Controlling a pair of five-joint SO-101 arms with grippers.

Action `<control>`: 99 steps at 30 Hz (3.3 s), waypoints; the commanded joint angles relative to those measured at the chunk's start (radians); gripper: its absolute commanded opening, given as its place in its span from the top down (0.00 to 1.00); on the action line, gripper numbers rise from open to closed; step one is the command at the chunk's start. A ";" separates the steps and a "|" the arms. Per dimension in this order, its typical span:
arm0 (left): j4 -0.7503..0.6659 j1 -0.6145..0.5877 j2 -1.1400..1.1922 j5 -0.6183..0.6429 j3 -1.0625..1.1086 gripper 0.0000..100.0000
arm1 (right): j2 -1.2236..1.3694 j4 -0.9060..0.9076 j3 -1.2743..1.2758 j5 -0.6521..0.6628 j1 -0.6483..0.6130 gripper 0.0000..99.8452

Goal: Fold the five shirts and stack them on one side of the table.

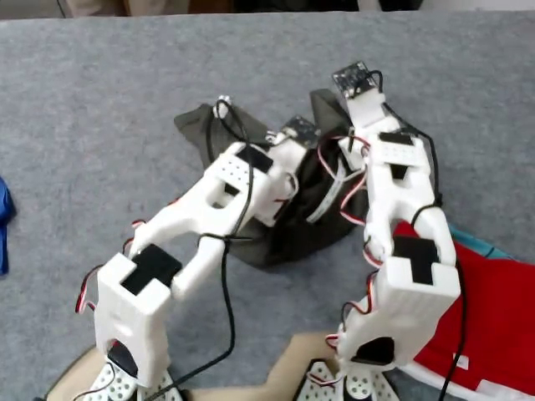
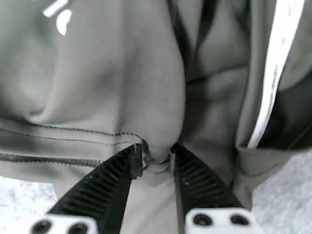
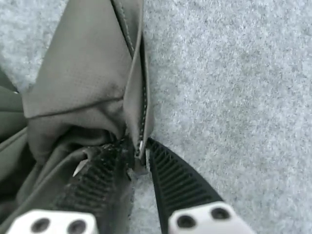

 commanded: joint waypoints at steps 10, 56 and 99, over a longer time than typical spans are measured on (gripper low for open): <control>0.017 -0.195 -0.012 0.249 -0.249 0.98 | -0.157 0.176 -0.111 0.002 -0.002 0.99; 0.103 -0.684 -0.392 0.083 0.032 0.98 | 0.183 0.657 -0.369 0.026 -0.331 0.98; -0.192 -1.301 -0.835 -0.408 0.974 0.98 | -0.232 0.977 -0.374 0.144 -0.237 0.98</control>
